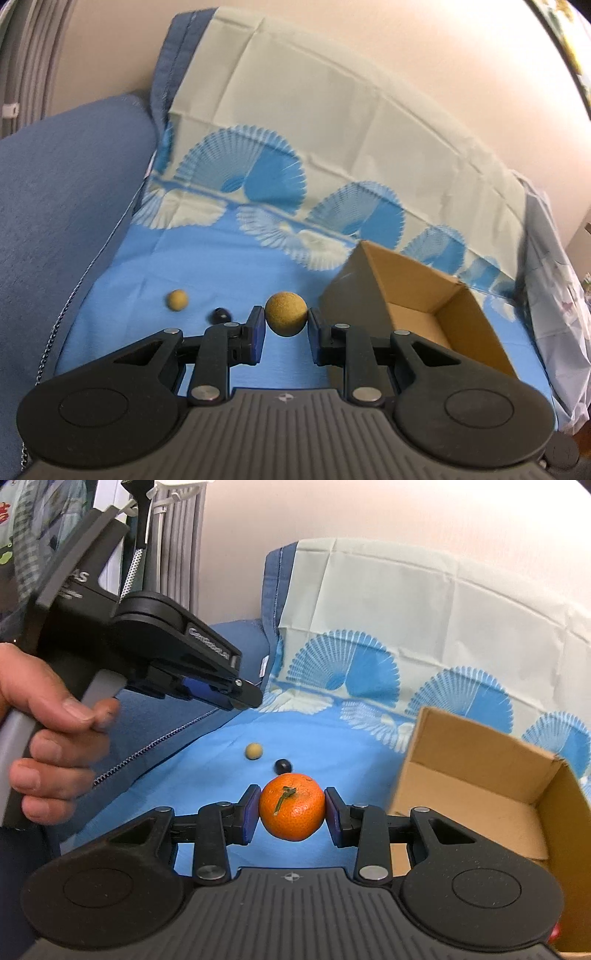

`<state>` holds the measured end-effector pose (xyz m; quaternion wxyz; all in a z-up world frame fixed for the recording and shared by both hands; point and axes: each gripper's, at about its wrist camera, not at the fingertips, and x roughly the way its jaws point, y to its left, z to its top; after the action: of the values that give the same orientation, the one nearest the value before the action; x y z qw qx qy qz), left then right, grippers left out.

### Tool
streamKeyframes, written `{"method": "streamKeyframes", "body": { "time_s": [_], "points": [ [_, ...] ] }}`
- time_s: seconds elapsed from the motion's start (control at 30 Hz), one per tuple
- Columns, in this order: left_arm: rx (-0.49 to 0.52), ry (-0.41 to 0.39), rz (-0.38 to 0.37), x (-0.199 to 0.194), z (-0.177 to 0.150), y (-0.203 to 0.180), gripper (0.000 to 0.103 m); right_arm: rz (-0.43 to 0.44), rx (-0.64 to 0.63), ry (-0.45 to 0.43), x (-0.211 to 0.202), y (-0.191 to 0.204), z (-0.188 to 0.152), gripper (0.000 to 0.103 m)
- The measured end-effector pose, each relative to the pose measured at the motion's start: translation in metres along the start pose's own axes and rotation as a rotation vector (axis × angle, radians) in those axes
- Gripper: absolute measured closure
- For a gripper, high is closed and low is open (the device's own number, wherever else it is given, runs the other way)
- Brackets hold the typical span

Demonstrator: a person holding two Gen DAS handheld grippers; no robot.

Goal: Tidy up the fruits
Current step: 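Carry the yellow fruit in the left tool over the box while the right tool carries the orange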

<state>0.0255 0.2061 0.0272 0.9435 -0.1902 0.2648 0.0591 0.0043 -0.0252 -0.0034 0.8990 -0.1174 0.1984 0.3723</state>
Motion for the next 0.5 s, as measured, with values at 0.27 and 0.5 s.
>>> {"method": "streamKeyframes", "body": {
  "time_s": [0.27, 0.5],
  "points": [
    [0.04, -0.026, -0.061, -0.008, -0.01, -0.021, 0.076, -0.042, 0.065, -0.062, -0.038, -0.046, -0.002, 0.064],
    [0.089, -0.039, -0.095, -0.005, -0.016, -0.038, 0.076, -0.183, 0.182, -0.164, -0.08, -0.12, 0.004, 0.064]
  ]
}}
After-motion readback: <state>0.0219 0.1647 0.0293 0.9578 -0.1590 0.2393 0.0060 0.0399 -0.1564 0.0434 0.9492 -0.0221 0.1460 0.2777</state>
